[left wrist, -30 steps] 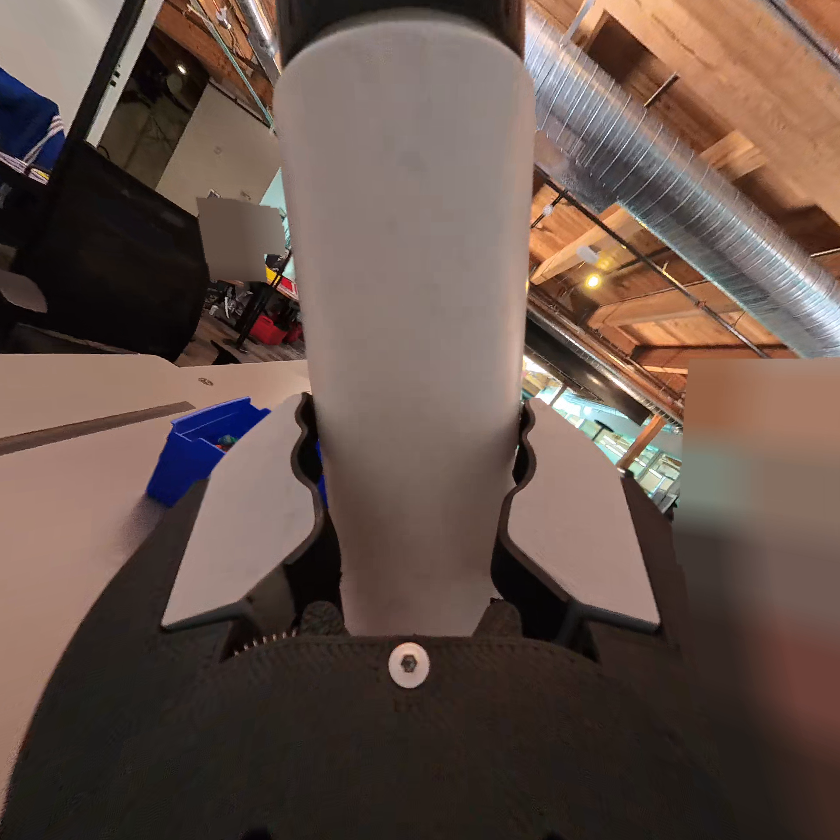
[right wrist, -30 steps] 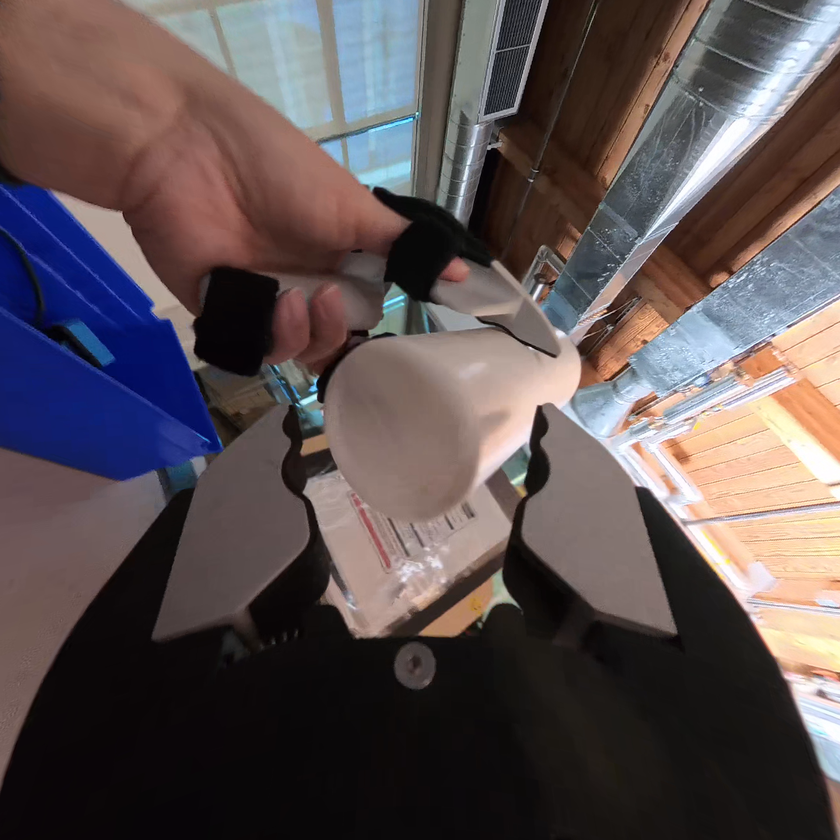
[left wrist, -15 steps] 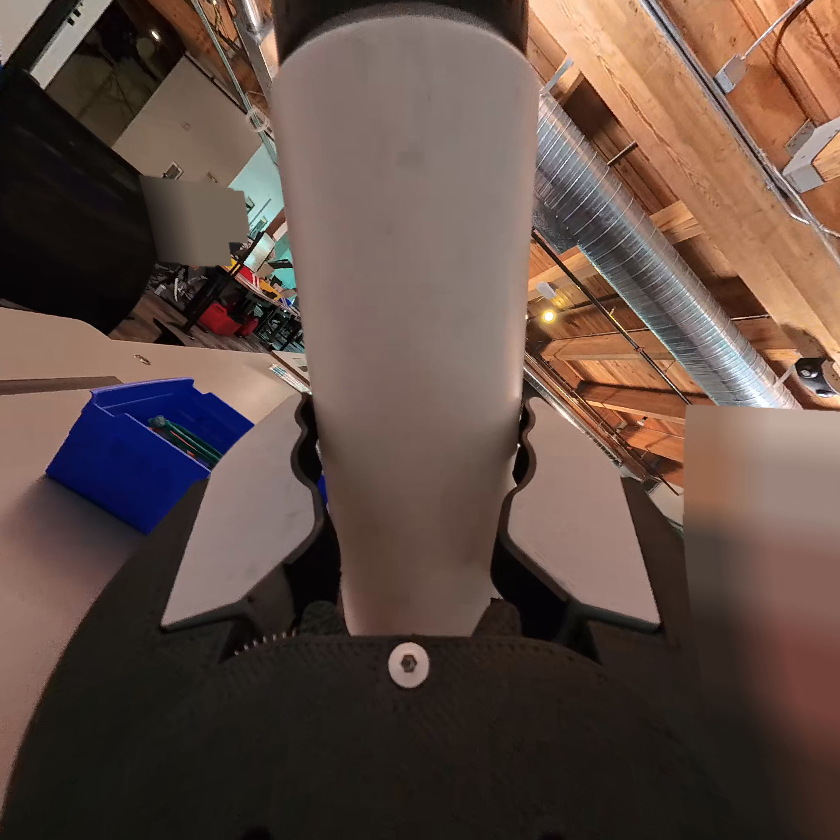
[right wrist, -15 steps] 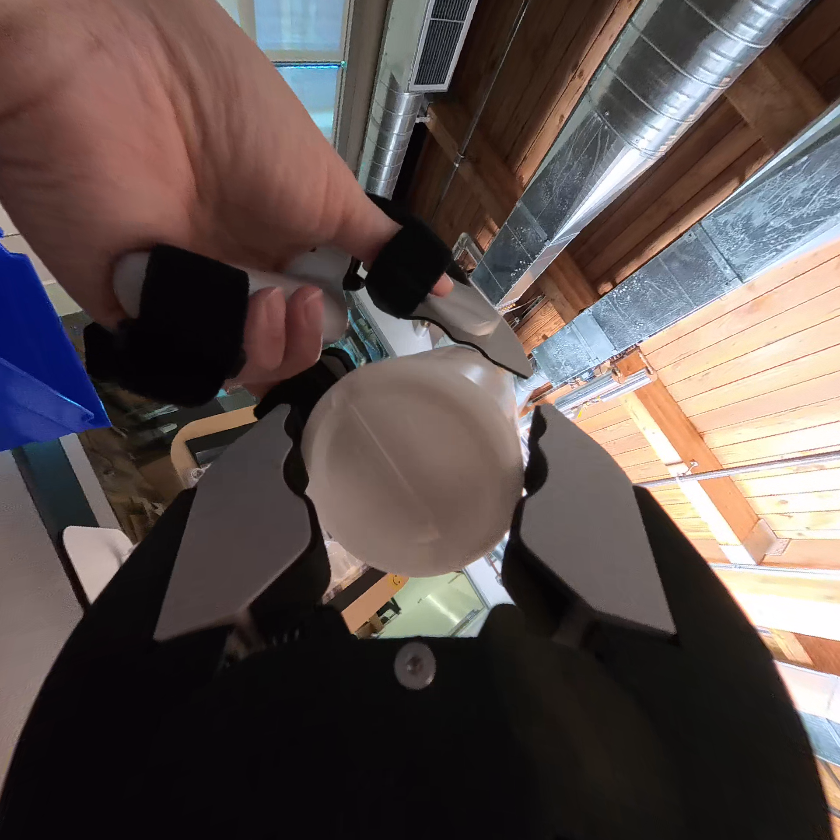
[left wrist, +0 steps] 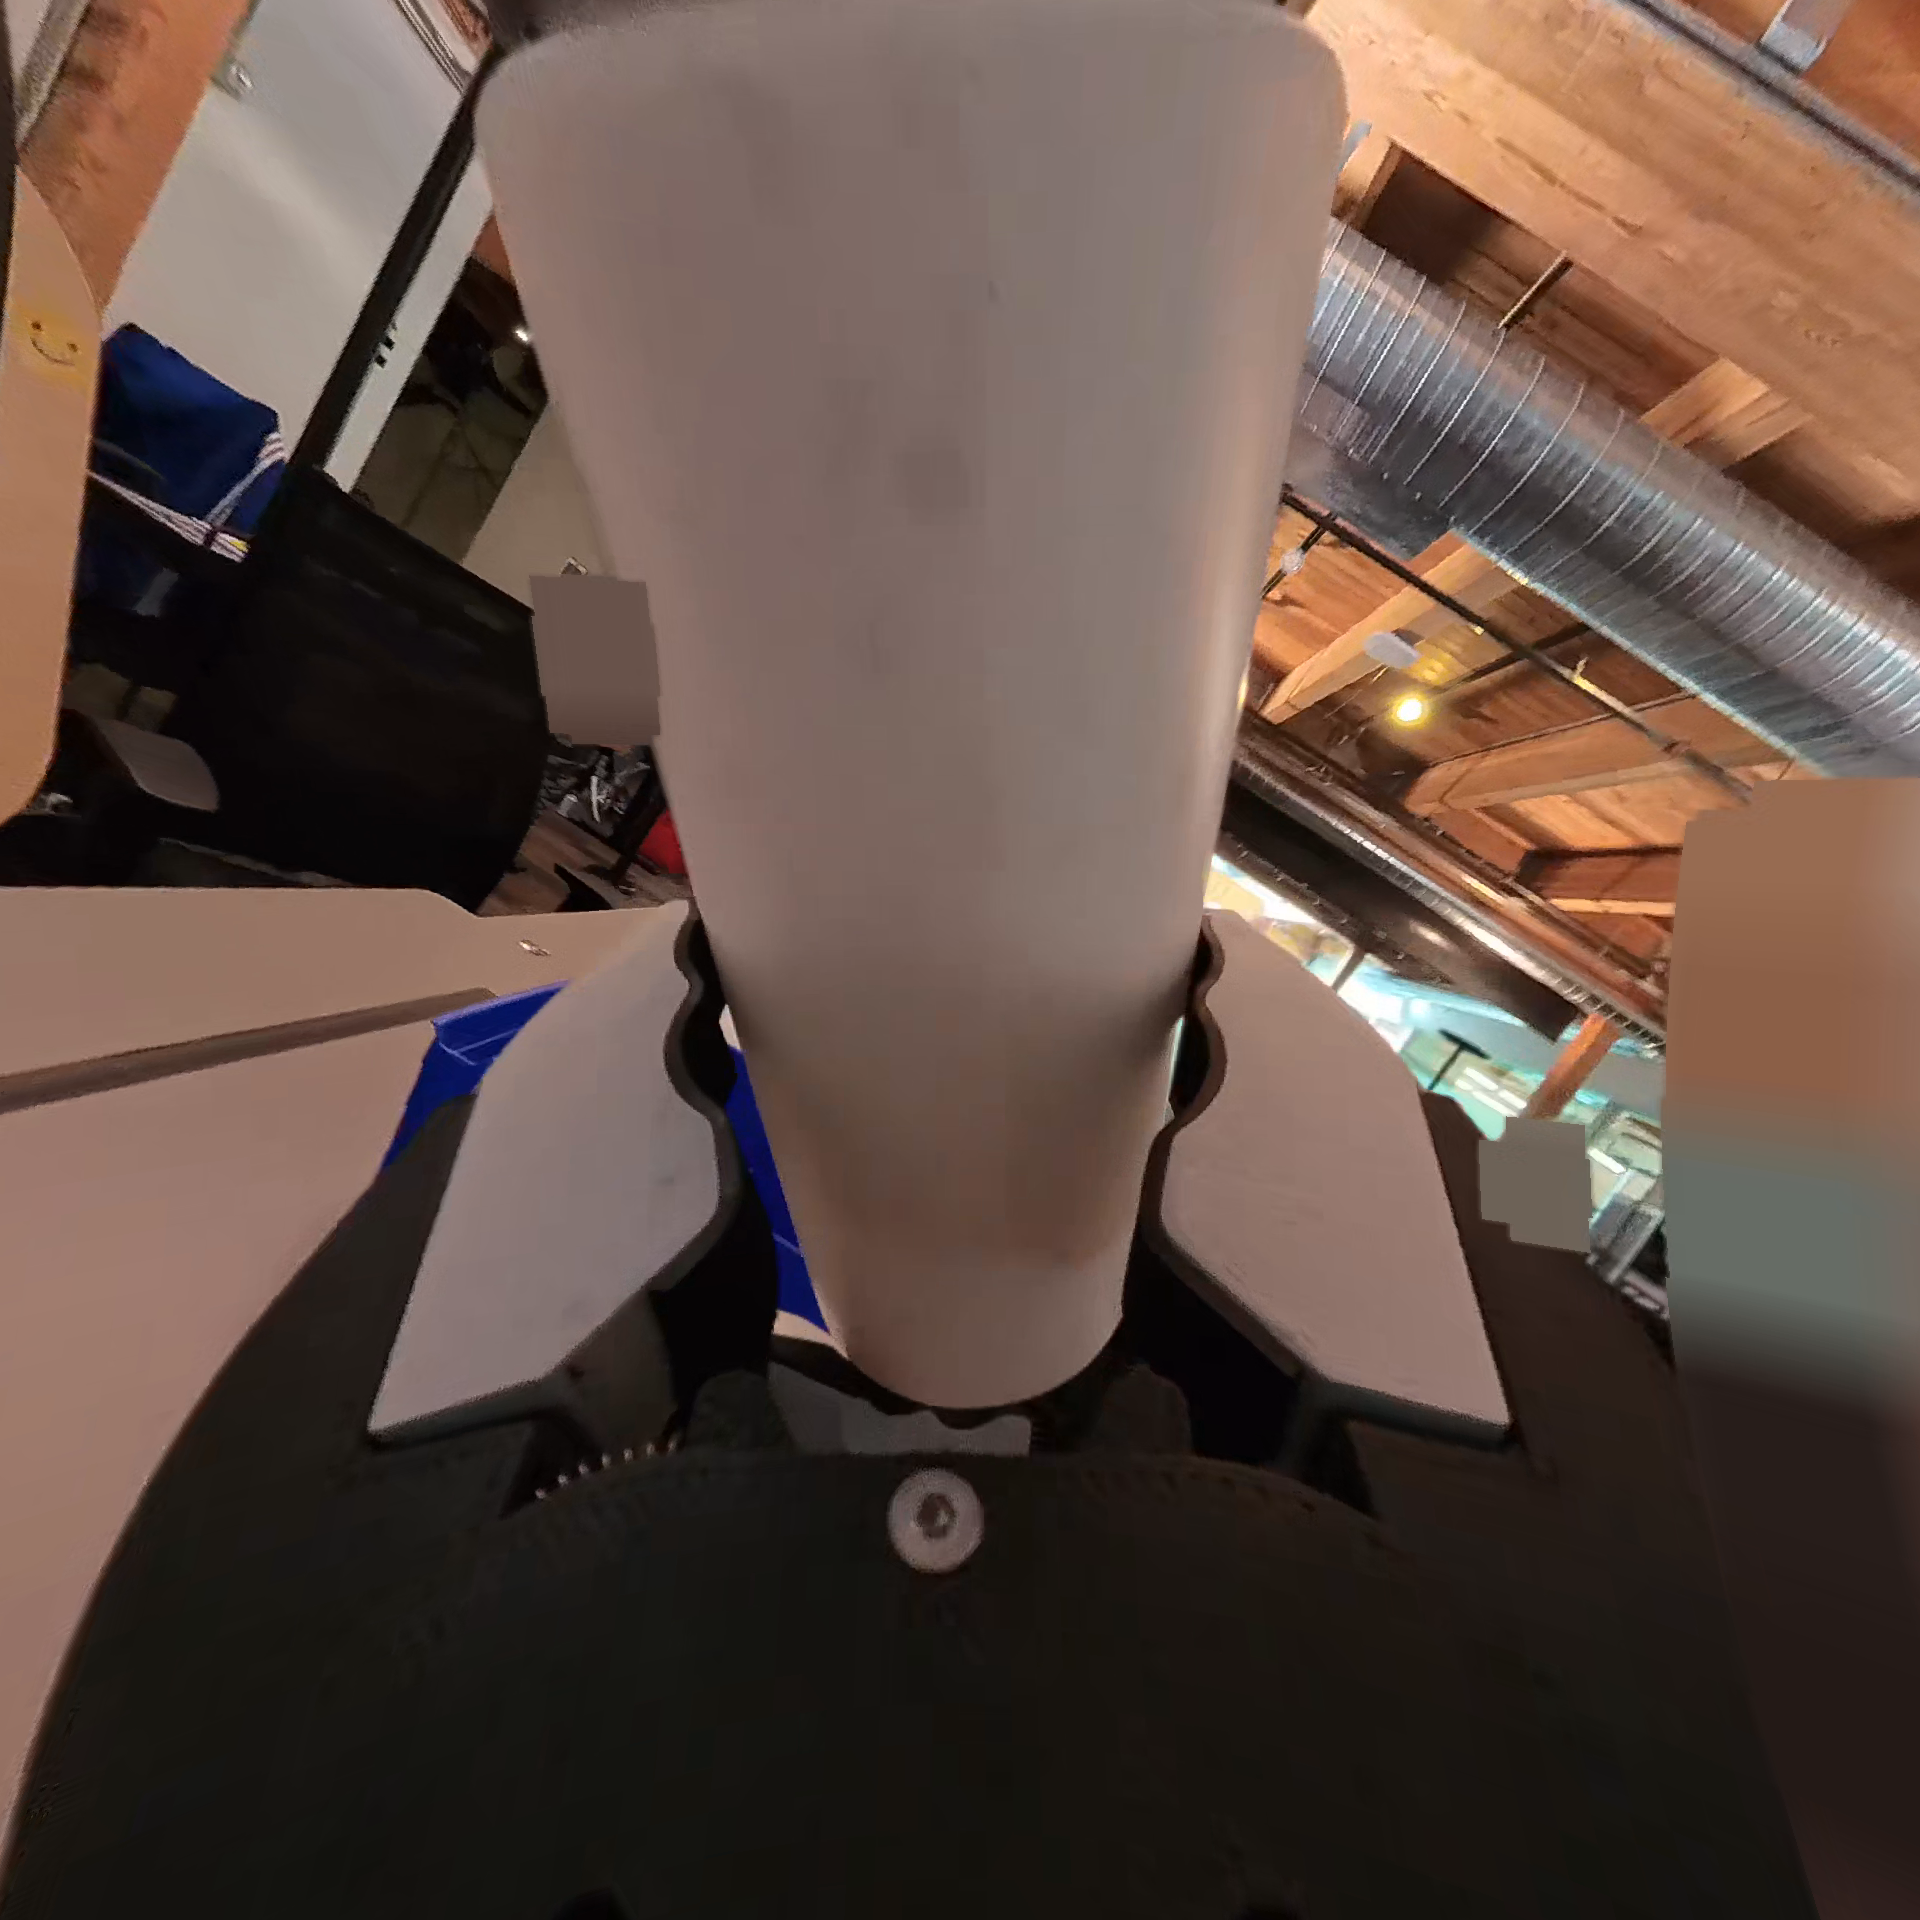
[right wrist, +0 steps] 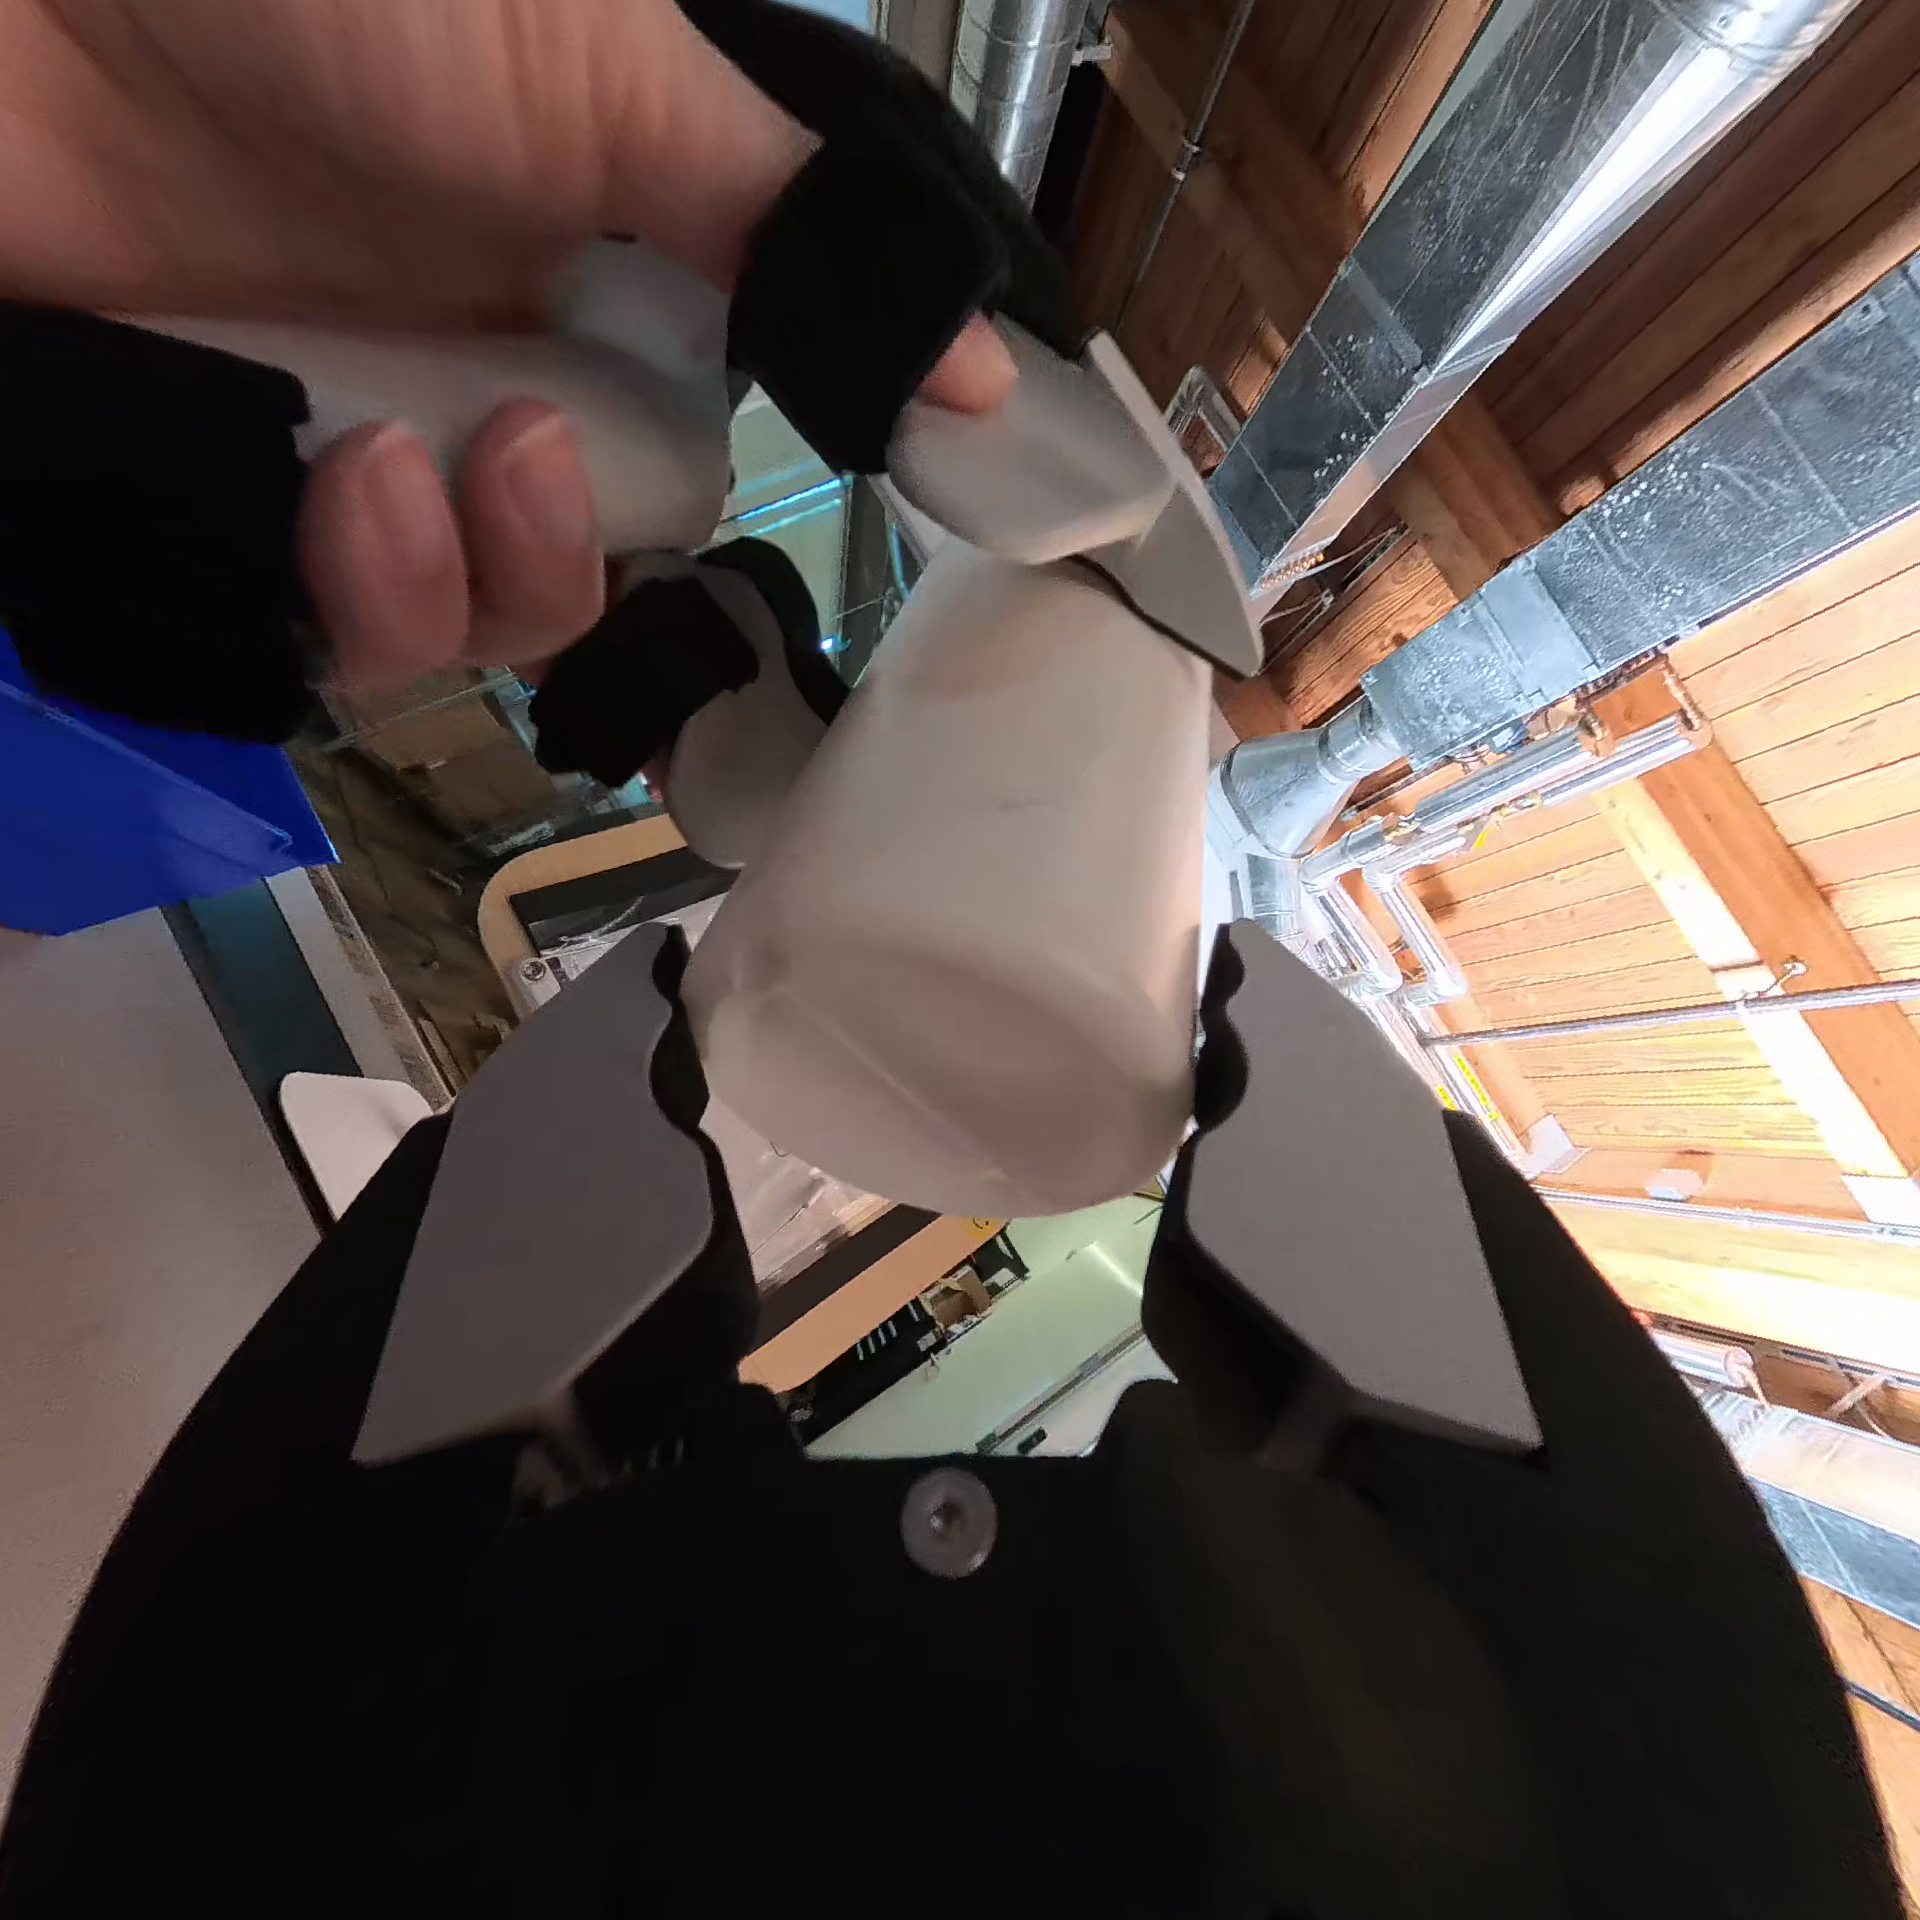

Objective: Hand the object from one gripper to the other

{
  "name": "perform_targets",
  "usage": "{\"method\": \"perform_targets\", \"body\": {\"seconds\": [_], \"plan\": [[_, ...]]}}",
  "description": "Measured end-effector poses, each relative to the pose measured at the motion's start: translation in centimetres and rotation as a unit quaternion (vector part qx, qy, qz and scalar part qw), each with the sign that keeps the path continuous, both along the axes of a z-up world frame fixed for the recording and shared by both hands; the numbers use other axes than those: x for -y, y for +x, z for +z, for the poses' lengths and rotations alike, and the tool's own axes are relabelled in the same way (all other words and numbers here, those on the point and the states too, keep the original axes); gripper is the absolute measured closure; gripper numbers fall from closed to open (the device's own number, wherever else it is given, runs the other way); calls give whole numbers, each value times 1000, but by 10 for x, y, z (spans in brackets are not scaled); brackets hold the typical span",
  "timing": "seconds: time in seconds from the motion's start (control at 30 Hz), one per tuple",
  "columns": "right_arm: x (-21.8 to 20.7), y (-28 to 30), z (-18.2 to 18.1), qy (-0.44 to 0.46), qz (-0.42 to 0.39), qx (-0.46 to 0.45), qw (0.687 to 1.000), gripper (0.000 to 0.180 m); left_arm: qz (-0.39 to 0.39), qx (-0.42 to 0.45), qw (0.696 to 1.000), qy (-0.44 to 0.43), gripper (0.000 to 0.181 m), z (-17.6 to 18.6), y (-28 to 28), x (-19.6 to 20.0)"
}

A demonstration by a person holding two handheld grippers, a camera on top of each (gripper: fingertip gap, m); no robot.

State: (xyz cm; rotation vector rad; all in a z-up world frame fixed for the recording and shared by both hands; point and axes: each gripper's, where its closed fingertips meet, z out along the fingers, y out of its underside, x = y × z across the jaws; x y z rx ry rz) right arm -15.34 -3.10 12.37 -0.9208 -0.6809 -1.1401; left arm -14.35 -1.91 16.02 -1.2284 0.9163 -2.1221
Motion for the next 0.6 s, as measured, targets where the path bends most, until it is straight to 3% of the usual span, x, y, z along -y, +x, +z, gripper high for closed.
{"method": "perform_targets", "body": {"seconds": [0.27,0.53,0.6], "plan": [[-1,2,-2,-26,18,-28,999,85,8,-2,1000,8,96,0,-1,2],[14,9,19,11,-37,70,997,86,-19,35,997,72,96,16,-13,20],[17,15,23,17,-44,79,996,86,-13,45,996,77,88,21,-15,18]]}}
